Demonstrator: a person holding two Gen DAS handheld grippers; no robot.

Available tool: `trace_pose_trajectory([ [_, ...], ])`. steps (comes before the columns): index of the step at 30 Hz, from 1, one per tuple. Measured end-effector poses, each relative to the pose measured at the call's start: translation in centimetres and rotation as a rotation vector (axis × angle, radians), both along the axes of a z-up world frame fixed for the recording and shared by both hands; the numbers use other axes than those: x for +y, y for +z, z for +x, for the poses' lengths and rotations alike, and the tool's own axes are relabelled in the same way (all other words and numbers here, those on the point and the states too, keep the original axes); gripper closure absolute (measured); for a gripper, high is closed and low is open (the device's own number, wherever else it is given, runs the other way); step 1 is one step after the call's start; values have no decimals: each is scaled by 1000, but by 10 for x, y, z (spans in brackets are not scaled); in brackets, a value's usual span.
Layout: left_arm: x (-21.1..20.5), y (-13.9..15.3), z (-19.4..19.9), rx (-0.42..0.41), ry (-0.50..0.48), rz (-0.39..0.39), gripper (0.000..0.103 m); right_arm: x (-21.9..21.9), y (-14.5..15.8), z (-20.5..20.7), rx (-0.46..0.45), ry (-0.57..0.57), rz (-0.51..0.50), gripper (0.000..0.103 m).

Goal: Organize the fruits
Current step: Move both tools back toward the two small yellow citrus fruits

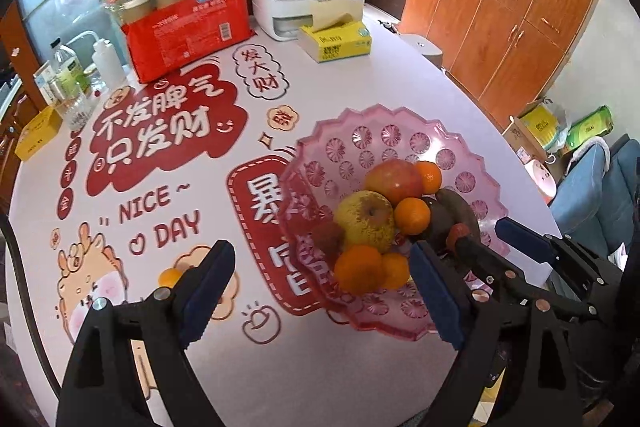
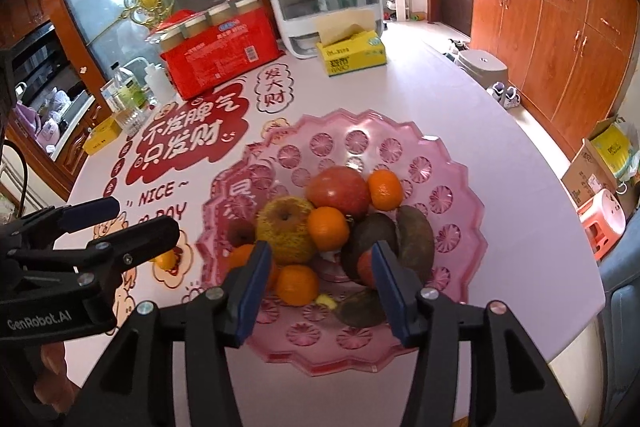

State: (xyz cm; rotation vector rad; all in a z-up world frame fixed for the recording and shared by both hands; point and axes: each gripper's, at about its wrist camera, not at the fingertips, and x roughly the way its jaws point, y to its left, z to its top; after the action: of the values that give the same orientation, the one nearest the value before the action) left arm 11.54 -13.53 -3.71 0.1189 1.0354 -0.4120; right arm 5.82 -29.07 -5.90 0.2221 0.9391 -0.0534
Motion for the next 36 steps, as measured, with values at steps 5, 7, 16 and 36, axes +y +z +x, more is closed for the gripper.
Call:
trace_pose_trajectory([
  [5, 27, 13, -4, -31, 23, 11, 15, 18, 13, 0, -38, 18, 1, 51],
  [7, 38, 18, -6, -44, 34, 14, 15, 28, 21, 0, -66, 28, -4, 51],
  [16, 98, 30, -3, -74, 109, 25, 15, 78, 39, 9, -147, 83, -19, 51],
  [36, 187, -53, 42, 20, 6, 115, 17, 187, -37, 52, 34, 225, -17, 51],
])
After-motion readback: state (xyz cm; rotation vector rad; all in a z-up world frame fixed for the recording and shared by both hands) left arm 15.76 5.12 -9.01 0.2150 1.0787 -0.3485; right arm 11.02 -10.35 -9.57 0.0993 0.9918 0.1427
